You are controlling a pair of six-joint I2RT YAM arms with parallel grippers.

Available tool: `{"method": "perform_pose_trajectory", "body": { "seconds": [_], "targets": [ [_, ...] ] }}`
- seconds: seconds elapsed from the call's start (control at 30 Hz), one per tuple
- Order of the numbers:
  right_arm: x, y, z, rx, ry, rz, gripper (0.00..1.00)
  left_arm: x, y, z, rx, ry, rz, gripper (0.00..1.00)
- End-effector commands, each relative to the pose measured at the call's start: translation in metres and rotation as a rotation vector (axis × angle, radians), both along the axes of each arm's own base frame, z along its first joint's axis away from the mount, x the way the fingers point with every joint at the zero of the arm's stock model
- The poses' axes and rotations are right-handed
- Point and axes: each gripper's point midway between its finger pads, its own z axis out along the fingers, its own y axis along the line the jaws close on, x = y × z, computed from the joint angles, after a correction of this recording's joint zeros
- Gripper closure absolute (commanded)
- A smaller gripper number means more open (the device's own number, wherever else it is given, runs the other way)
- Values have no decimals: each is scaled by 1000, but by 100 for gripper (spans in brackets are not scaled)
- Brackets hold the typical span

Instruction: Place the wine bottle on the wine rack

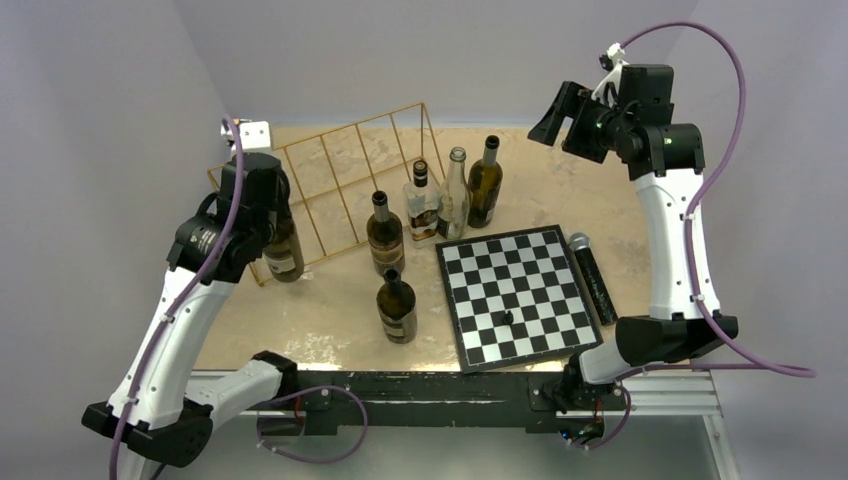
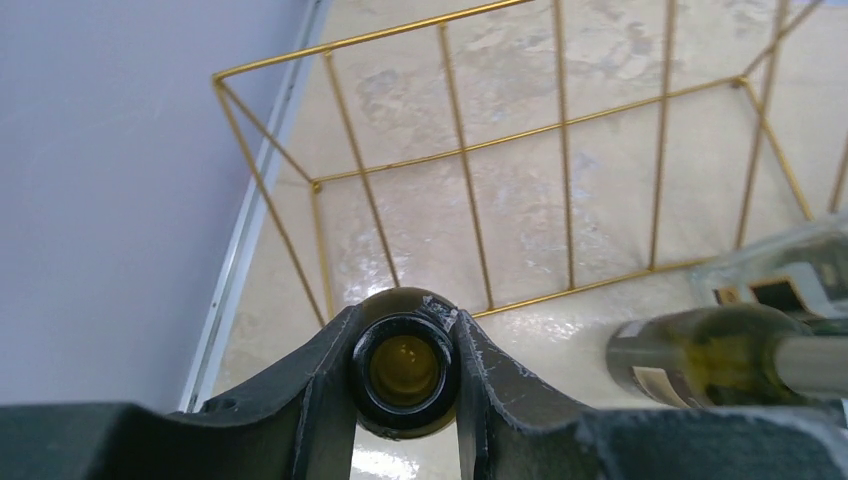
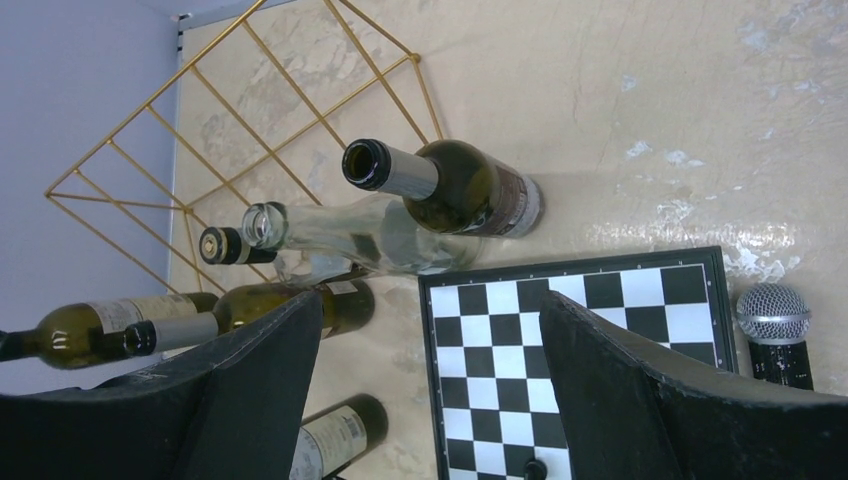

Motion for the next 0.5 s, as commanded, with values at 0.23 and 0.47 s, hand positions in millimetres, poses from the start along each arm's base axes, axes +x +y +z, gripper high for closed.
{"method": "perform_pose_trajectory", "body": {
  "seconds": [0.23, 0.47],
  "targets": [
    [-11, 1, 9, 42, -41, -8, 17, 20, 67, 29, -68, -69, 266, 100],
    [-16, 2, 7, 37, -49, 4, 17, 37, 80, 8, -127, -26, 295, 100]
  ]
}}
